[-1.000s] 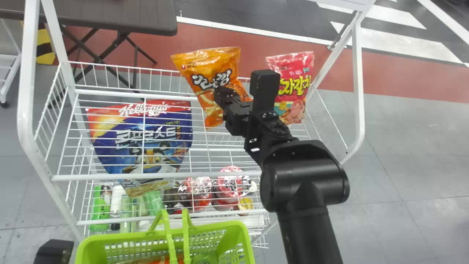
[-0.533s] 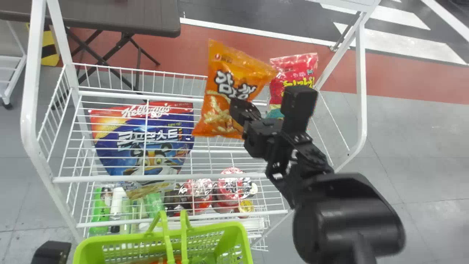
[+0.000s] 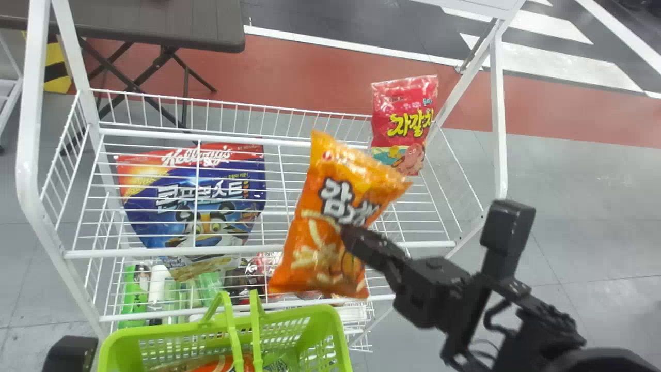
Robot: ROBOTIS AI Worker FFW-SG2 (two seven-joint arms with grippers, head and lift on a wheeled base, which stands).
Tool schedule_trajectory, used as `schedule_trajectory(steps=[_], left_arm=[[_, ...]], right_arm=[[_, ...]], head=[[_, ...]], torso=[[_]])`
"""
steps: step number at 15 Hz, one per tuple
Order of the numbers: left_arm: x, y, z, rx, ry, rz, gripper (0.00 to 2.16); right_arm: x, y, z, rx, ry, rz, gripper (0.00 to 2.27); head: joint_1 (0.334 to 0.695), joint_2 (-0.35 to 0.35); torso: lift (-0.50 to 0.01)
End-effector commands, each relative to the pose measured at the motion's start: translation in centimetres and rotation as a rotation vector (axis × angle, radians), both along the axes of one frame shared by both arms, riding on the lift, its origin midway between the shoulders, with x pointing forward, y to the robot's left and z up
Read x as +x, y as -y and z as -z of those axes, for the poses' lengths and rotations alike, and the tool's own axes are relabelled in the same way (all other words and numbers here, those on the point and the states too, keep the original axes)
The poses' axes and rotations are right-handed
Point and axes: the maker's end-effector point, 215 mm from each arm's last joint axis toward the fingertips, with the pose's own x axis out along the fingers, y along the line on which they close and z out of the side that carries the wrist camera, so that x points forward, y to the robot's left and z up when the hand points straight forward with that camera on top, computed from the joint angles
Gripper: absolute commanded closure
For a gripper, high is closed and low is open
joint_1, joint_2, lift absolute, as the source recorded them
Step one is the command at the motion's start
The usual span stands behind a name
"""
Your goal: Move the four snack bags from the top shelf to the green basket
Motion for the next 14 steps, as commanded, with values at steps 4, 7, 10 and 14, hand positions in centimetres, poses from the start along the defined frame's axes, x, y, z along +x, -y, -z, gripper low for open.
schedule_trajectory(steps=[4,7,10,14], left_arm=[[0.0,0.3,0.1,0.002,-0.003,-0.004,2.08],[0.0,0.3,0.0,0.0,-0.001,-0.005,2.08],[0.1,0.2,0.1,0.0,-0.001,-0.009,2.08],[0.2,0.3,0.0,-0.002,0.003,-0.009,2.08]], right_arm=[[-8.6,-3.2,4.7,0.143,-0.304,-0.111,2.02],[-12.5,-5.1,6.6,0.175,-0.414,-0.167,2.02],[-15.6,-4.8,8.9,0.176,-0.525,-0.189,2.02],[-17.4,-3.4,11.2,0.127,-0.604,-0.188,2.02]], head=[[0.695,-0.35],[0.695,-0.35],[0.695,-0.35],[0.695,-0.35]], torso=[[0.0],[0.0],[0.0],[0.0]])
